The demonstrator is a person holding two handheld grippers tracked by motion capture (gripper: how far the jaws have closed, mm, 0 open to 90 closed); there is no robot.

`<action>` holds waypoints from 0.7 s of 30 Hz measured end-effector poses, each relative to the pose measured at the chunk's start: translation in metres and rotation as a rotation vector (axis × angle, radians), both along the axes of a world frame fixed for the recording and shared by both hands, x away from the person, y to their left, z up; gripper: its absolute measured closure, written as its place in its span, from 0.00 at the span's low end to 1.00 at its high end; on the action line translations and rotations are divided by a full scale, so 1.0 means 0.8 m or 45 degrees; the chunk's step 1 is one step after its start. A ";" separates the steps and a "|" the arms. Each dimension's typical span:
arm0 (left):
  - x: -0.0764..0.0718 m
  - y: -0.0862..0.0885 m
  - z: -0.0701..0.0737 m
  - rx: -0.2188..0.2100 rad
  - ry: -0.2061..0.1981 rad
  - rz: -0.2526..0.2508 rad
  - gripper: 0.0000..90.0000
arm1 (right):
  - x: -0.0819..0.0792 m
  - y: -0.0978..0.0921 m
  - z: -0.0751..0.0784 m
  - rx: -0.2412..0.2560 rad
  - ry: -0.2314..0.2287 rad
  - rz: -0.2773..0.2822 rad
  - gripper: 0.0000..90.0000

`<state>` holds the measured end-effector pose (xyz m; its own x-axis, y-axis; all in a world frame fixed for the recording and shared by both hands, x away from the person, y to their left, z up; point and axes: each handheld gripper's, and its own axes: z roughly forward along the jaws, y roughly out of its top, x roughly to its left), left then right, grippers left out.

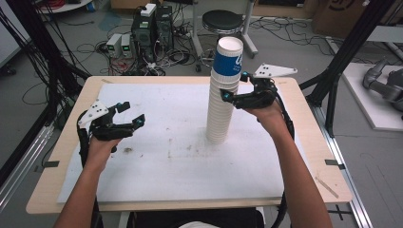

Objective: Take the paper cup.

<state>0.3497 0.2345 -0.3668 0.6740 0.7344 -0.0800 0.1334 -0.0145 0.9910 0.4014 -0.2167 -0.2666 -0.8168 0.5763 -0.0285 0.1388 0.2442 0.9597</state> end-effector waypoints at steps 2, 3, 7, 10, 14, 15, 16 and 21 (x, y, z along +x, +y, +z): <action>0.002 -0.004 0.010 -0.014 -0.010 -0.018 0.19 | -0.001 0.000 0.001 -0.008 0.006 -0.006 0.16; 0.003 -0.006 0.014 -0.006 -0.009 -0.027 0.19 | -0.001 0.000 0.002 -0.012 0.006 -0.002 0.16; 0.009 -0.015 0.033 0.008 -0.025 -0.065 0.19 | -0.001 -0.001 0.002 -0.015 0.009 0.001 0.16; 0.015 -0.024 0.057 -0.002 -0.059 -0.105 0.19 | -0.001 -0.001 0.002 -0.014 0.009 0.000 0.16; 0.027 -0.045 0.094 -0.013 -0.086 -0.186 0.19 | -0.001 -0.001 0.002 -0.014 0.008 0.005 0.17; 0.034 -0.057 0.110 -0.005 -0.091 -0.223 0.19 | 0.000 -0.002 0.002 -0.014 0.005 0.011 0.17; 0.034 -0.057 0.110 -0.005 -0.091 -0.223 0.19 | 0.000 -0.002 0.002 -0.014 0.005 0.011 0.17; 0.054 -0.092 0.150 0.009 -0.113 -0.326 0.19 | -0.001 -0.002 0.002 -0.017 0.007 0.011 0.16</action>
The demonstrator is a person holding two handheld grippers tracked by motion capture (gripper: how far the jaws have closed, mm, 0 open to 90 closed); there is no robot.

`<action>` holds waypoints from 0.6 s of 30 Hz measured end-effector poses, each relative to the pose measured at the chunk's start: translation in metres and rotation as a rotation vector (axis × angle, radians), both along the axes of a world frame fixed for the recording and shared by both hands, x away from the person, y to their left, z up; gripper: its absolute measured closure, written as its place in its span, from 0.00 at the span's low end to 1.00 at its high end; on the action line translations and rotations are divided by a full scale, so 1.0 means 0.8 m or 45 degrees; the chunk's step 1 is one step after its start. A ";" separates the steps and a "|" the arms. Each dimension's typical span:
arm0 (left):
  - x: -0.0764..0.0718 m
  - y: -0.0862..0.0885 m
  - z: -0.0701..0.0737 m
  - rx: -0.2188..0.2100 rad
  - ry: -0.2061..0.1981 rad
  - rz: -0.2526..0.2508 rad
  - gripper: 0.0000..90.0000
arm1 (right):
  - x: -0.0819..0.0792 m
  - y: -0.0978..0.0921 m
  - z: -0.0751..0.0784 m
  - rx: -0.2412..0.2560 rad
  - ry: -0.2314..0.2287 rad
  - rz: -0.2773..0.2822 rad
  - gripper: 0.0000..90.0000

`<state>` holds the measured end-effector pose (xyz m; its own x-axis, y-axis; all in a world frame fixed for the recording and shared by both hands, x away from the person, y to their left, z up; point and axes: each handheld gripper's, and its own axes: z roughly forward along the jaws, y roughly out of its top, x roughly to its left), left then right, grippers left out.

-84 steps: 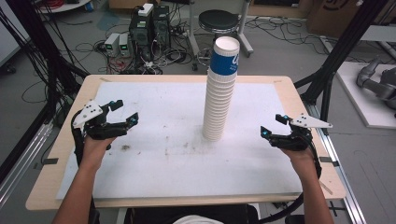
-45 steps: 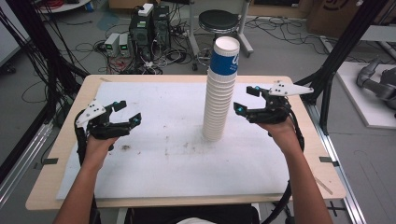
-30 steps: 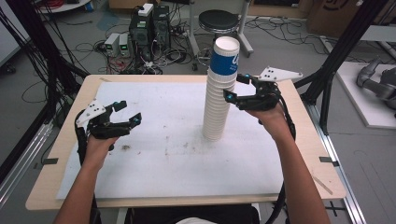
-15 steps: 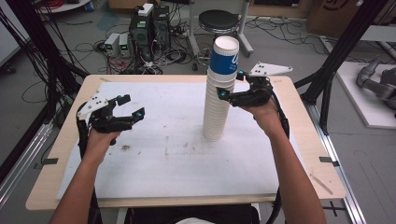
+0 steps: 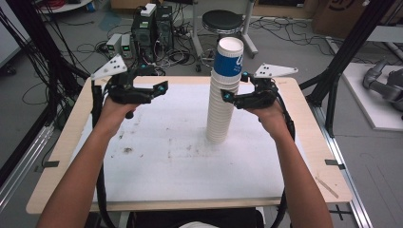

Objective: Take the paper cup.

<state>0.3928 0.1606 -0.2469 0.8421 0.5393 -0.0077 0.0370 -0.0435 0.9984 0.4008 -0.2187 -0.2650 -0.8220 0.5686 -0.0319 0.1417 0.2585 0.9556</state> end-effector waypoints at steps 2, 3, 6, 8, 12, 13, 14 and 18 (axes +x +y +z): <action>0.005 -0.012 0.009 0.009 -0.008 -0.036 0.19 | 0.000 0.000 0.000 -0.002 -0.002 0.001 0.16; 0.009 -0.022 0.015 0.012 -0.008 -0.068 0.19 | 0.000 0.000 0.000 -0.001 -0.003 -0.002 0.16; 0.015 -0.043 0.026 0.020 -0.012 -0.130 0.19 | 0.000 0.000 0.000 0.002 0.002 -0.004 0.16; 0.020 -0.058 0.034 0.015 -0.019 -0.159 0.19 | 0.000 0.000 0.001 -0.003 0.002 -0.002 0.16; 0.028 -0.086 0.050 0.020 -0.022 -0.203 0.19 | 0.001 0.001 0.001 -0.008 0.004 -0.003 0.16; 0.030 -0.090 0.054 0.018 -0.019 -0.212 0.19 | 0.001 0.000 0.002 -0.011 0.006 -0.003 0.17; 0.031 -0.095 0.058 0.022 -0.023 -0.216 0.19 | 0.001 0.000 0.002 -0.014 0.007 -0.002 0.17; 0.036 -0.109 0.072 0.016 -0.032 -0.229 0.19 | 0.001 0.001 0.002 -0.016 0.009 -0.003 0.17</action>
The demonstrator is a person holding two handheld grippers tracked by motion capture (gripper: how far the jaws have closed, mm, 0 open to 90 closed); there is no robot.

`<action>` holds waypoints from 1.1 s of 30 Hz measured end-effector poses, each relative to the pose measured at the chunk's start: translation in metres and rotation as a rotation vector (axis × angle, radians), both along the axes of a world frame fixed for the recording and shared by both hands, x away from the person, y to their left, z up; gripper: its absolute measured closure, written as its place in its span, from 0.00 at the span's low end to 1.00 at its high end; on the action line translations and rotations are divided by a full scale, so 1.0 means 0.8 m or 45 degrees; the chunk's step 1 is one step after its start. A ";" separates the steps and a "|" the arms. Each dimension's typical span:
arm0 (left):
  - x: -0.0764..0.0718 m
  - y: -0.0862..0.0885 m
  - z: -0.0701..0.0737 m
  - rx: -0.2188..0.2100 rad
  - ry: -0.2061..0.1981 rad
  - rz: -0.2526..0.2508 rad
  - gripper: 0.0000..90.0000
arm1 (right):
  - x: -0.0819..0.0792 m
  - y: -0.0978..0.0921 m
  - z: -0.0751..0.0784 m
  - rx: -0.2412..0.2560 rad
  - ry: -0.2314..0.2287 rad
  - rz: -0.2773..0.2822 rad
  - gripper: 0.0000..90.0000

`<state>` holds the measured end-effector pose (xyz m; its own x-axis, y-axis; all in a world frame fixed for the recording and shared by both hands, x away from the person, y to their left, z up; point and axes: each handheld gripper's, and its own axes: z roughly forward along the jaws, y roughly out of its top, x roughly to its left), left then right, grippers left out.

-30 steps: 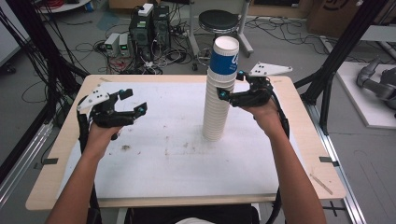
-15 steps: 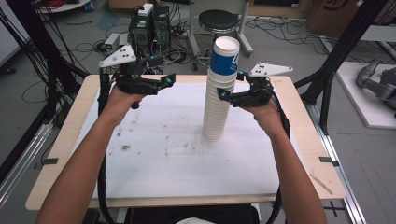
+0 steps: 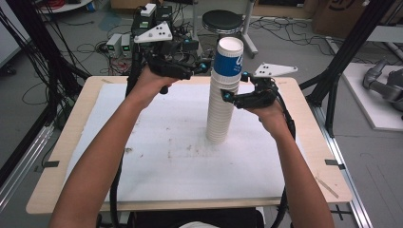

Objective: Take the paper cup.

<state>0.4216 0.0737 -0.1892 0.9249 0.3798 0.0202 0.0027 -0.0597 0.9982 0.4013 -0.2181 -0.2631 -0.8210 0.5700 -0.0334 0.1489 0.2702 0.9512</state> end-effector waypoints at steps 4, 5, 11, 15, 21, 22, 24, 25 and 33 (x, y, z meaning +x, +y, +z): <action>0.002 -0.015 0.008 0.027 -0.007 -0.013 0.19 | 0.000 0.001 0.000 -0.001 -0.004 -0.001 0.17; 0.003 -0.018 0.009 0.031 -0.008 -0.014 0.19 | 0.000 0.001 0.000 -0.002 -0.005 0.000 0.17; 0.011 -0.039 0.011 0.068 -0.004 -0.005 0.19 | 0.000 0.000 0.000 -0.002 -0.003 0.001 0.17; 0.015 -0.066 0.007 0.113 0.020 -0.032 0.18 | 0.000 0.000 0.000 -0.002 -0.003 0.005 0.17; 0.018 -0.084 0.005 0.155 0.005 -0.048 0.27 | -0.001 0.000 0.000 -0.005 -0.004 0.003 0.17; 0.018 -0.084 0.005 0.155 0.005 -0.048 0.27 | -0.001 0.000 0.000 -0.005 -0.004 0.003 0.17; 0.017 -0.085 0.006 0.157 -0.002 -0.046 0.28 | 0.000 -0.002 0.000 -0.003 -0.002 0.006 0.17; 0.016 -0.085 0.007 0.148 -0.001 -0.046 0.28 | -0.001 -0.001 0.000 -0.003 0.002 0.003 0.17; 0.010 -0.078 0.035 0.064 -0.047 -0.044 0.29 | -0.001 -0.001 0.000 -0.008 -0.005 0.007 0.17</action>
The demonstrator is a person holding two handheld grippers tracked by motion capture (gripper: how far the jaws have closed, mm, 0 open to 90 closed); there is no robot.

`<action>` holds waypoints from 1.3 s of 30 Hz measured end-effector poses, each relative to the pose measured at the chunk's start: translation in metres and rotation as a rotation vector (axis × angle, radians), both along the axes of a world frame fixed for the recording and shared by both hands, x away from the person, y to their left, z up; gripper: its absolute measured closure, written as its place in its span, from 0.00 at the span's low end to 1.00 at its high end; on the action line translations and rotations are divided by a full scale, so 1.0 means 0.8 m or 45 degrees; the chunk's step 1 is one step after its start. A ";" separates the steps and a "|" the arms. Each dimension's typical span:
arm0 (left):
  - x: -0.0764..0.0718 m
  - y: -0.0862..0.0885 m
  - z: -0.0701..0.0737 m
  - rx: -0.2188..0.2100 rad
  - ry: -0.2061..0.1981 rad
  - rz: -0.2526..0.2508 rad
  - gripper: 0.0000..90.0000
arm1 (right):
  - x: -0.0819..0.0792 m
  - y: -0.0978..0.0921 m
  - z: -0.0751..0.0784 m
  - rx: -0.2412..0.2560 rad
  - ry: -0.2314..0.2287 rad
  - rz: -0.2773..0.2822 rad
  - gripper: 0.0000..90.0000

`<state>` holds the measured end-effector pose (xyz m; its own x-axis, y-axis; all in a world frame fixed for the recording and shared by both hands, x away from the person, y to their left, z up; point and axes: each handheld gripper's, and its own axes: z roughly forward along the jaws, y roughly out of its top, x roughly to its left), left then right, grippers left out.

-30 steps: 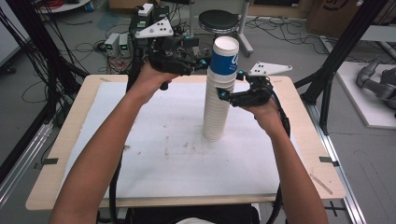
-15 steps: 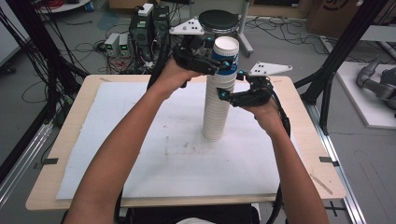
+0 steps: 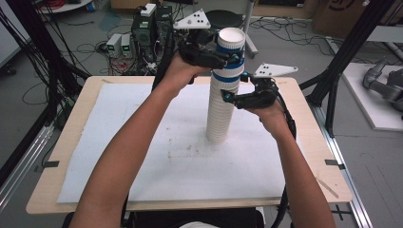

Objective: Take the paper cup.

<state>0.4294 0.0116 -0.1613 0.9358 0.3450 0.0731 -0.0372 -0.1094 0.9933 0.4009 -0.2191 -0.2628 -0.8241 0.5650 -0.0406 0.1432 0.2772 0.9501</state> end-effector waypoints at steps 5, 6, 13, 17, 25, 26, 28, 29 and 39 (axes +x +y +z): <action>-0.008 0.012 0.024 -0.069 -0.036 0.029 0.29 | 0.000 0.001 0.000 0.006 0.003 0.001 0.17; -0.010 0.015 0.029 -0.074 -0.042 0.027 0.29 | 0.000 0.001 0.000 0.008 0.005 0.000 0.17; -0.023 0.051 0.062 -0.136 -0.073 0.077 0.29 | 0.000 0.001 -0.001 -0.001 -0.003 -0.005 0.16; -0.029 0.063 0.066 -0.138 -0.082 0.090 0.29 | -0.004 -0.001 -0.001 -0.002 -0.020 -0.011 0.16; -0.048 0.100 0.047 -0.109 -0.070 0.109 0.29 | -0.021 -0.020 -0.005 -0.073 -0.014 0.020 0.16; -0.049 0.105 0.044 -0.112 -0.067 0.115 0.29 | -0.022 -0.022 -0.007 -0.071 0.005 0.025 0.16; -0.050 0.115 0.038 -0.124 -0.052 0.129 0.29 | -0.022 -0.024 -0.008 -0.073 0.015 0.027 0.16; -0.050 0.120 0.034 -0.124 -0.046 0.136 0.29 | -0.022 -0.023 -0.008 -0.067 0.014 0.030 0.16; -0.058 0.160 -0.013 -0.110 0.001 0.182 0.29 | -0.026 -0.023 -0.016 -0.109 0.034 0.047 0.16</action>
